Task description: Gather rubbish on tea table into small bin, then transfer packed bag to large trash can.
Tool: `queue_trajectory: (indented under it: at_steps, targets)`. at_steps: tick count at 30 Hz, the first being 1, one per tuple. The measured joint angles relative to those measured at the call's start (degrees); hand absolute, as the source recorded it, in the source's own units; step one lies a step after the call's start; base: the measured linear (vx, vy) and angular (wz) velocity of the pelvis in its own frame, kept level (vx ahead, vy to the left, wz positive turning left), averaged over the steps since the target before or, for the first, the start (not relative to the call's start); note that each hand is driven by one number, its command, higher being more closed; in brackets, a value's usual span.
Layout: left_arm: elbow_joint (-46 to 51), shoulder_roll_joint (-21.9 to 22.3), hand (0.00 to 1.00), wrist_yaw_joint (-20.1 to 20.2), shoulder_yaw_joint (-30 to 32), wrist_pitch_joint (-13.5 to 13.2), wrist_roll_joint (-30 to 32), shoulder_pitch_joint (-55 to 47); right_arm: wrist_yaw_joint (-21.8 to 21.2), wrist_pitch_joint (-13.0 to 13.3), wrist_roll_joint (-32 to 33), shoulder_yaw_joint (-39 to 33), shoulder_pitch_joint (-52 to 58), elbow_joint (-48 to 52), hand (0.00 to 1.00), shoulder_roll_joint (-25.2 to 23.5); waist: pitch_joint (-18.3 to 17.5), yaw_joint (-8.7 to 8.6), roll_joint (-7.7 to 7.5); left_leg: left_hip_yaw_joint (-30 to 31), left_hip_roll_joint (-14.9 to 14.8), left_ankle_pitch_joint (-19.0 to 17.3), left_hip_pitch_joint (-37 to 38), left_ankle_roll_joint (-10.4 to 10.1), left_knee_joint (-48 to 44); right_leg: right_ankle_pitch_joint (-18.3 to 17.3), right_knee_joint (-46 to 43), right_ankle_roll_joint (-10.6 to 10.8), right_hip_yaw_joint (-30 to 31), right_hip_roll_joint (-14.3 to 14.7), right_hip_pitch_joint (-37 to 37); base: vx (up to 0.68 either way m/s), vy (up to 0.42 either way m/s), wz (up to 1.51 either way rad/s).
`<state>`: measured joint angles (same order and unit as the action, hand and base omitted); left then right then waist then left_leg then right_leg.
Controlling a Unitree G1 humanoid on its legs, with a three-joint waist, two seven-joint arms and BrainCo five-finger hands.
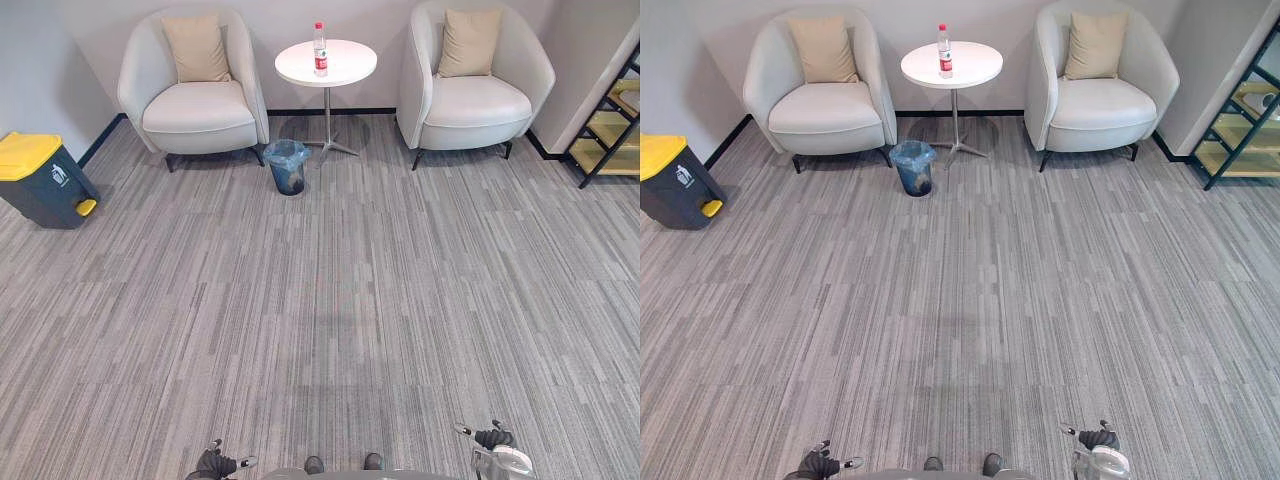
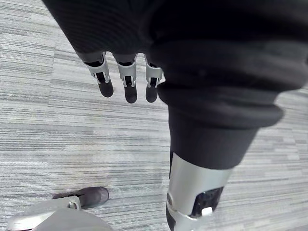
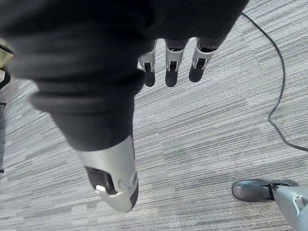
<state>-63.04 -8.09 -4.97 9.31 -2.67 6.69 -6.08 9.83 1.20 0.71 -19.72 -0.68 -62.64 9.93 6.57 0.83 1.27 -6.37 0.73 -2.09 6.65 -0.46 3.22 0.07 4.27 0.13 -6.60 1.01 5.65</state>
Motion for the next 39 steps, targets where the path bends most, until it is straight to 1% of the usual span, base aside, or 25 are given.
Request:
queue_trajectory:
  at_steps: [9,13,14,15,17,18,19,20,21,22,24,25,27,28,29,30,31,32,33,34,35,36,37,38,39]
  targets:
    - [0.02,0.0,0.0,0.0,-0.07,0.0,-0.05,0.16,-0.08,-0.02,1.47,0.03,-0.08,0.11,0.0,-0.41,-0.15,0.12,-0.11,-1.8,-0.24,-1.4,-1.46,0.89,-1.06,-0.1,-0.49,0.11,1.87,0.22,-2.02,0.0,-0.002,-0.11]
    - [0.03,0.02,0.0,-0.01,-0.17,0.0,-0.92,0.15,-0.08,-0.04,1.48,0.03,-0.28,0.65,0.0,-0.66,-0.08,0.14,-0.06,-3.52,-0.67,-5.33,-4.3,1.51,-6.68,-3.55,-6.7,1.15,3.26,-0.06,-5.59,0.06,0.032,-0.23]
    - [0.04,0.02,0.0,-0.02,-0.18,0.0,-1.24,0.14,-0.07,-0.04,1.49,0.03,-0.23,0.67,0.0,-0.68,0.02,0.13,-0.11,-3.87,-0.63,-6.31,-4.37,1.72,-7.83,-5.31,-9.77,1.39,3.49,-0.31,-6.69,0.07,0.058,-0.17]
    - [0.04,0.01,0.0,-0.03,-0.2,-0.01,-1.44,0.14,-0.07,-0.04,1.5,0.02,-0.1,0.69,0.0,-0.79,0.22,0.13,-0.19,-4.21,-0.41,-7.66,-4.25,1.99,-9.28,-8.06,-14.52,2.34,3.54,-0.9,-8.18,0.07,0.067,-0.12]
    - [0.03,0.08,0.0,-0.02,-0.3,-0.01,-1.46,0.14,-0.08,-0.08,1.53,0.03,0.15,0.68,0.0,-1.1,0.64,0.14,-0.15,-4.75,-0.08,-9.45,-4.21,2.53,-10.85,-11.2,-24.67,4.8,2.62,-2.22,-12.14,0.07,0.107,-0.09]
    - [0.04,-0.08,0.0,-0.05,-0.29,0.0,-1.52,0.33,-0.09,-0.09,1.57,0.03,0.4,0.69,0.0,-1.85,1.19,-0.05,-0.34,-4.77,0.54,-10.04,-3.46,3.06,-11.41,-11.87,-34.86,4.68,1.14,-3.84,-16.22,0.04,0.093,-0.01]
    - [0.04,-0.1,0.0,-0.06,-0.28,-0.01,-1.54,0.5,-0.08,-0.1,1.59,0.03,0.66,0.69,0.0,-2.19,1.31,0.02,-0.51,-4.66,0.87,-10.2,-2.93,3.33,-11.44,-11.85,-38.55,4.68,0.48,-4.59,-17.69,0.1,0.08,0.13]
    - [0.21,-0.19,0.0,-0.08,-0.22,-0.01,-1.56,0.67,-0.08,-0.1,1.79,0.04,0.94,0.7,0.0,-3.07,1.92,0.05,-1.07,-4.24,1.61,-10.73,-1.35,4.16,-11.36,-11.92,-45.53,4.48,-0.62,-6.31,-20.42,0.2,0.028,0.14]
    - [0.25,-0.12,0.0,-0.09,-0.18,0.04,-1.57,1.11,-0.1,-0.14,2.1,0.08,1.13,0.69,0.0,-3.73,2.87,0.0,-1.08,-3.82,2.13,-11.65,0.1,4.6,-11.45,-13.06,-50.77,4.47,-1.59,-7.76,-22.23,0.25,0.026,0.13]
    - [0.26,0.0,0.0,-0.09,-0.18,0.06,-1.57,1.0,-0.11,-0.16,2.14,0.15,1.14,0.66,0.0,-3.92,2.93,-0.01,-1.14,-3.57,2.16,-12.17,0.56,4.53,-11.53,-13.71,-52.19,4.45,-2.1,-8.21,-22.94,0.27,-0.01,0.16]
    - [0.29,0.14,0.0,-0.09,-0.17,0.24,-1.59,1.1,-0.13,-0.16,2.16,0.49,1.0,0.67,0.0,-3.97,3.31,-0.28,-0.62,-2.48,1.79,-13.41,1.99,4.46,-11.56,-15.24,-51.63,4.39,-4.23,-9.06,-24.25,0.23,-0.036,0.24]
    - [0.56,0.12,0.0,-0.11,-0.11,0.24,-1.6,1.27,-0.12,-0.15,2.18,0.53,0.71,0.67,0.0,-3.9,3.51,-0.49,-0.45,-1.75,0.96,-14.12,2.79,4.15,-11.41,-15.48,-48.93,4.12,-5.91,-8.97,-25.33,0.31,-0.082,0.32]
    - [0.54,0.06,0.0,-0.12,-0.14,0.28,-1.63,2.19,-0.12,-0.12,2.2,0.62,-0.16,0.67,0.0,-3.8,4.09,-1.17,0.28,-0.68,-1.54,-14.89,3.98,3.26,-10.79,-14.8,-41.9,3.3,-8.44,-7.48,-27.18,0.35,-0.114,0.38]
    - [0.53,-0.18,0.0,-0.08,-0.2,0.25,-1.64,2.58,-0.12,-0.05,2.2,0.78,-0.53,0.73,0.0,-3.85,4.11,-1.79,0.42,0.4,-2.7,-14.84,4.58,2.3,-9.66,-11.89,-34.16,2.51,-9.56,-6.08,-27.45,0.41,-0.169,0.53]
    - [0.55,-0.58,0.0,-0.05,-0.26,0.15,-1.6,2.88,-0.07,0.03,2.2,1.55,0.09,0.75,0.0,-3.64,3.99,-2.16,-1.08,1.69,-2.47,-14.96,5.56,0.62,-8.95,-5.3,-27.96,0.41,-9.19,-6.19,-27.35,0.44,-0.195,0.6]
    - [0.41,-0.44,0.0,-0.02,-0.26,0.15,-1.57,3.05,-0.08,0.04,2.2,1.71,0.25,0.71,0.0,-3.25,3.82,-2.36,-1.54,2.16,-2.95,-15.68,6.29,-0.55,-9.16,-3.0,-28.68,-3.16,-9.24,-6.12,-26.99,0.57,-0.273,0.36]
    - [0.21,0.44,0.0,0.03,-0.18,0.02,-1.58,3.31,-0.06,0.05,2.21,1.65,0.22,0.68,0.0,-2.5,3.45,-2.07,-0.07,2.51,-4.99,-15.42,6.56,-1.72,-10.66,-5.06,-29.93,-3.47,-10.22,-5.03,-26.67,0.49,-0.242,0.16]
    - [0.2,0.73,0.0,0.02,-0.11,-0.01,-1.6,3.65,-0.07,0.2,2.23,1.64,-0.4,1.19,0.0,-2.56,3.61,-2.31,0.23,2.61,-5.71,-14.2,4.78,-3.81,-14.52,-6.36,-29.32,-4.55,-10.78,-4.48,-25.75,0.58,-0.293,0.02]
    - [0.22,1.08,0.0,0.01,0.04,-0.03,-1.59,3.9,-0.06,0.48,2.24,1.63,-0.61,1.38,0.0,-2.61,3.74,-2.34,0.67,2.54,-5.96,-13.51,3.72,-4.93,-17.4,-6.68,-28.53,-4.93,-10.86,-3.78,-24.72,0.49,-0.24,0.0]
    - [0.44,1.86,0.0,0.03,0.84,-0.05,-1.59,3.98,-0.08,0.69,2.64,1.74,-0.71,1.58,0.0,-2.84,3.78,-1.95,1.33,2.6,-7.11,-11.86,0.6,-7.58,-26.31,-7.23,-25.89,-5.72,-10.91,-2.45,-21.64,0.58,-0.26,-0.04]
    - [0.94,3.01,0.0,0.07,2.33,-0.07,-1.58,3.84,-0.03,0.65,3.39,2.66,-0.12,2.68,0.0,-2.98,3.99,-1.57,1.77,3.19,-9.02,-9.3,-4.36,-8.58,-39.99,-7.74,-22.64,-5.98,-10.81,-1.23,-17.11,0.47,-0.193,-0.04]
    - [1.25,3.34,0.0,0.11,2.68,-0.06,-1.58,3.69,-0.05,0.7,3.48,2.91,0.17,3.58,0.0,-3.27,4.09,-1.49,1.84,3.04,-10.01,-9.39,-6.56,-8.59,-46.42,-8.08,-21.4,-6.11,-10.78,-0.76,-14.86,0.43,-0.167,-0.02]
    - [2.08,3.68,0.0,0.18,2.79,-0.06,-1.59,3.42,-0.02,0.85,4.04,2.94,0.45,5.12,0.0,-4.05,4.34,-1.44,1.67,1.45,-12.25,-9.57,-10.61,-8.36,-56.77,-8.66,-19.42,-6.6,-10.6,0.02,-10.61,0.33,-0.122,-0.06]
    - [2.84,3.7,0.0,0.4,3.23,-0.03,-1.64,3.36,-0.01,0.92,4.41,3.08,0.4,5.73,0.0,-4.37,4.47,-1.31,1.47,0.49,-13.37,-9.88,-12.55,-7.77,-60.43,-9.01,-18.63,-6.89,-10.39,0.31,-8.76,0.38,-0.139,-0.16]
    - [4.38,3.78,0.0,0.57,3.87,-0.07,-1.7,3.38,0.07,0.99,4.74,4.08,0.0,6.5,0.0,-4.83,5.02,-0.52,0.51,-1.59,-14.94,-10.68,-16.5,-6.31,-64.3,-9.67,-16.95,-7.31,-9.33,0.72,-5.77,0.32,-0.11,-0.32]
